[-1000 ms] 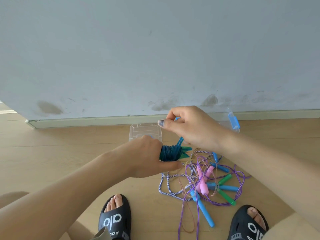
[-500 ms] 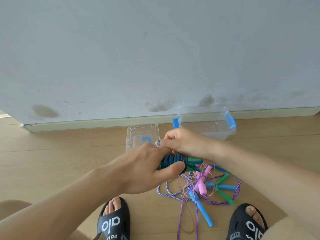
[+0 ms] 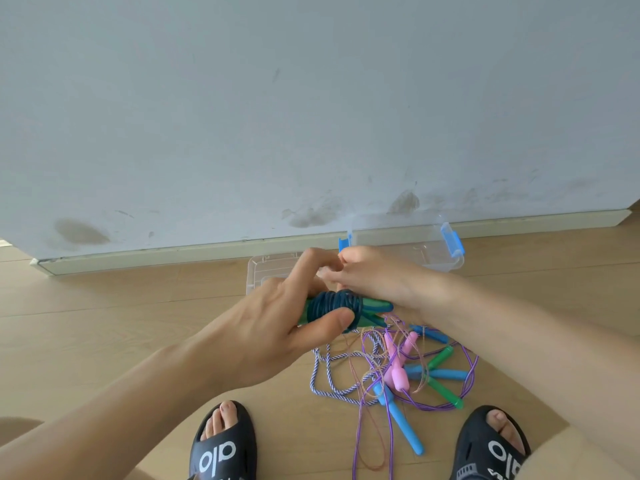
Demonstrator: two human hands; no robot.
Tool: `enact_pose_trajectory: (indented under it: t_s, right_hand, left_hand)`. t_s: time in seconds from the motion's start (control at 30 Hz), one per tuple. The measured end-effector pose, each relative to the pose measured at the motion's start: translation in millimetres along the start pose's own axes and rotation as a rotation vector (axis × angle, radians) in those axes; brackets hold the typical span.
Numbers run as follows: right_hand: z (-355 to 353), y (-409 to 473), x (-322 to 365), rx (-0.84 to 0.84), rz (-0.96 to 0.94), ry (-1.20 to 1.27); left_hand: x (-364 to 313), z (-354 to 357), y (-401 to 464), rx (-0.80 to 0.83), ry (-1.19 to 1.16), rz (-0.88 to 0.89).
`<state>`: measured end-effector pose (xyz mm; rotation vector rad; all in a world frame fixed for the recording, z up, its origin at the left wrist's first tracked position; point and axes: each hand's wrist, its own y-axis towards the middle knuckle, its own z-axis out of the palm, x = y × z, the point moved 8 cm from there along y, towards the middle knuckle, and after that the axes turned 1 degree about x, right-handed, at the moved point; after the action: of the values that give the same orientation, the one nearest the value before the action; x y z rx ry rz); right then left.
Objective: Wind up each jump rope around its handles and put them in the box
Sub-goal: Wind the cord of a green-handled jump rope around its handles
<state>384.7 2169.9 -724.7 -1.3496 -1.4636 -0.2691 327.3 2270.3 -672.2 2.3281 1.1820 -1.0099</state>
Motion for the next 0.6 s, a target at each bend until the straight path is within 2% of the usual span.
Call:
enact_pose_trajectory:
  t_s: [0.13, 0.23, 0.4, 0.6]
  right_hand:
    - [23, -13, 2, 0.283, 0.056, 0.398]
    - [23, -19, 2, 0.360, 0.054, 0.549]
    - [7, -22, 1, 0.217, 0.099, 0.594]
    - [-16, -29, 5, 0.037, 0.011, 0.567]
  left_hand:
    - [-4, -4, -1, -0.014, -0.074, 0.008]
    - [5, -10, 0, -0.074, -0.132, -0.083]
    - [15, -17, 1, -0.128, -0.232, -0.191]
    - [21, -20, 2, -0.142, -0.342, -0.279]
